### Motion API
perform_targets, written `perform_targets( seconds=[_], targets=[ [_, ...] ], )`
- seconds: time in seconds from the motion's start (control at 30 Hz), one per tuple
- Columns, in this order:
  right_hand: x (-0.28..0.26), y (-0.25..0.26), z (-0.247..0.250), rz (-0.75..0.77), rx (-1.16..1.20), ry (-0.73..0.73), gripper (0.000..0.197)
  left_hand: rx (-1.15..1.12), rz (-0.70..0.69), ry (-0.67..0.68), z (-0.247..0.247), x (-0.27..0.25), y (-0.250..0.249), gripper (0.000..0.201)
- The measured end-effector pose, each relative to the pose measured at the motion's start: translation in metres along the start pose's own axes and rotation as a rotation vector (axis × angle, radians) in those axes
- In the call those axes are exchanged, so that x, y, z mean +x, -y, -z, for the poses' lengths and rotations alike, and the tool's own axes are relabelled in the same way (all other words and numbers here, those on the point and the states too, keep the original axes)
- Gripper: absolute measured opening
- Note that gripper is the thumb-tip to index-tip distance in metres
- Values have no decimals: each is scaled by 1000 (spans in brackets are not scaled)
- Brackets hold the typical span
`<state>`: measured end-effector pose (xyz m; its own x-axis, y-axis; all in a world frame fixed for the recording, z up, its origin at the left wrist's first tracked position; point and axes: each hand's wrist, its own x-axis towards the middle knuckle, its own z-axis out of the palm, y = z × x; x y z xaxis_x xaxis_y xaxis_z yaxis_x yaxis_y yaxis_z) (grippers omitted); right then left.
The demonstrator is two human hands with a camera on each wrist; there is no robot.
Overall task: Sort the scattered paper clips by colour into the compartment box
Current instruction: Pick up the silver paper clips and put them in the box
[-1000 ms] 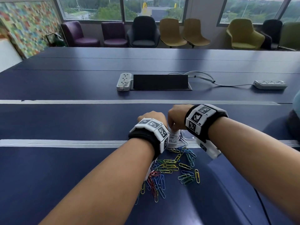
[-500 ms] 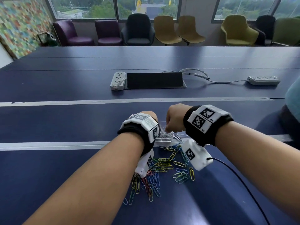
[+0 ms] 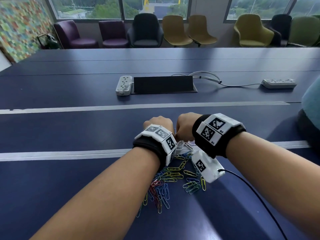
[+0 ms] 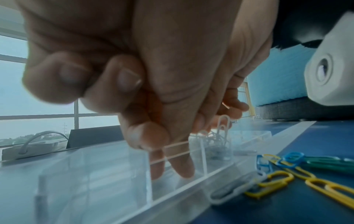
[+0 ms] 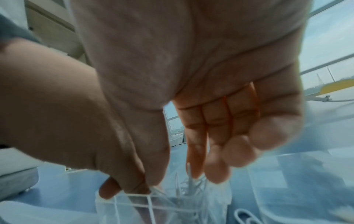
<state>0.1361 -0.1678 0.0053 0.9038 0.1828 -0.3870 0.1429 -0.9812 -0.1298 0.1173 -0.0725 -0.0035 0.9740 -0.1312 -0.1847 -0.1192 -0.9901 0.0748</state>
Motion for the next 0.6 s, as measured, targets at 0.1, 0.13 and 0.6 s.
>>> perform_targets(
  seconds=[0.1, 0.13, 0.6],
  targets=[
    [1, -1, 0, 8, 13, -21, 33, 1, 7, 8, 0, 1, 0, 18],
    [1, -2, -1, 9, 18, -16, 31, -6, 18, 2, -1, 1, 1, 25],
    [13, 5, -1, -12, 5, -97, 14, 190, -77, -22, 4, -9, -5, 24]
  ],
)
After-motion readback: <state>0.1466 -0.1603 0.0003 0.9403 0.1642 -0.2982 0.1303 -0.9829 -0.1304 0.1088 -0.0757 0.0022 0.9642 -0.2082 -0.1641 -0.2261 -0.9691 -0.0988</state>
